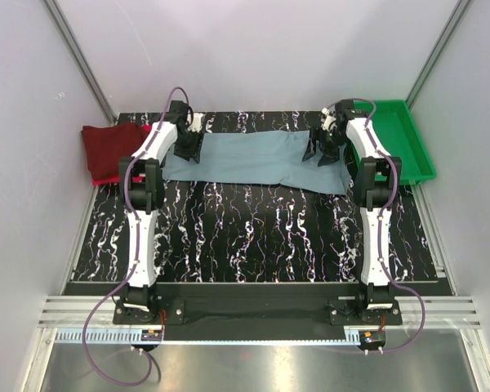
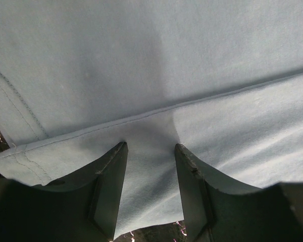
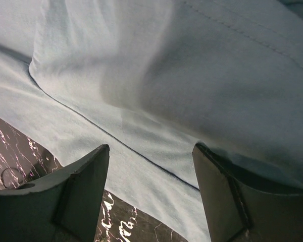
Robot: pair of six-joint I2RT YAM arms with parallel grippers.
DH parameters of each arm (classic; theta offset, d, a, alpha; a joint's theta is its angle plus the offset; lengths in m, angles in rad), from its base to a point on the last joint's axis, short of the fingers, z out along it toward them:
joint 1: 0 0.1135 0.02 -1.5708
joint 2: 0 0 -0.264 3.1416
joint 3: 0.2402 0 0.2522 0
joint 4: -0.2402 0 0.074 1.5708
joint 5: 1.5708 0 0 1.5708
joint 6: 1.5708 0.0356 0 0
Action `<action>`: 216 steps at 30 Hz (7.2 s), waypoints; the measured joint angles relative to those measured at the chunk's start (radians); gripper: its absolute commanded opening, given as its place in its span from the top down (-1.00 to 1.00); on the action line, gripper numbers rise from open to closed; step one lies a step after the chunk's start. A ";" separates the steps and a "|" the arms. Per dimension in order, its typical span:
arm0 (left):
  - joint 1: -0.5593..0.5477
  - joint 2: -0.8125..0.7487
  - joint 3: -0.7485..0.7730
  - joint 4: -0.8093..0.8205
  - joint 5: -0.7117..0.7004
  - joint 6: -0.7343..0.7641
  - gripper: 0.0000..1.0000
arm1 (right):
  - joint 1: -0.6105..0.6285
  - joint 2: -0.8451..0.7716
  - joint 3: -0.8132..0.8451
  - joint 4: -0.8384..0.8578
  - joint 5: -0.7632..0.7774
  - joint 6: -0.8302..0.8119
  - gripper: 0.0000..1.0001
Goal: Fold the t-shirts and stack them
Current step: Fold the tshirt
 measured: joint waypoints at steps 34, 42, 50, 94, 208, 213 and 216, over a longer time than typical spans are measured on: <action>0.022 -0.063 -0.084 -0.018 -0.095 -0.002 -0.02 | -0.024 -0.070 0.127 -0.015 0.155 -0.102 -0.47; 0.019 -0.089 -0.115 -0.036 -0.087 -0.005 0.02 | -0.024 -0.148 0.299 0.042 0.067 -0.110 -0.45; -0.011 -0.134 -0.157 -0.051 -0.073 -0.013 0.02 | 0.014 0.002 0.308 0.043 0.056 -0.124 -0.45; -0.150 -0.227 -0.288 -0.064 -0.009 -0.024 0.03 | 0.032 0.233 0.428 0.126 0.162 -0.137 0.92; -0.179 -0.238 -0.290 -0.067 -0.026 0.002 0.02 | -0.145 0.185 0.252 0.214 -0.040 0.292 0.73; -0.181 -0.238 -0.290 -0.067 -0.027 0.003 0.02 | -0.145 0.189 0.274 0.219 -0.025 0.290 0.76; -0.181 -0.238 -0.290 -0.067 -0.028 0.003 0.02 | -0.145 0.189 0.300 0.227 -0.019 0.282 0.76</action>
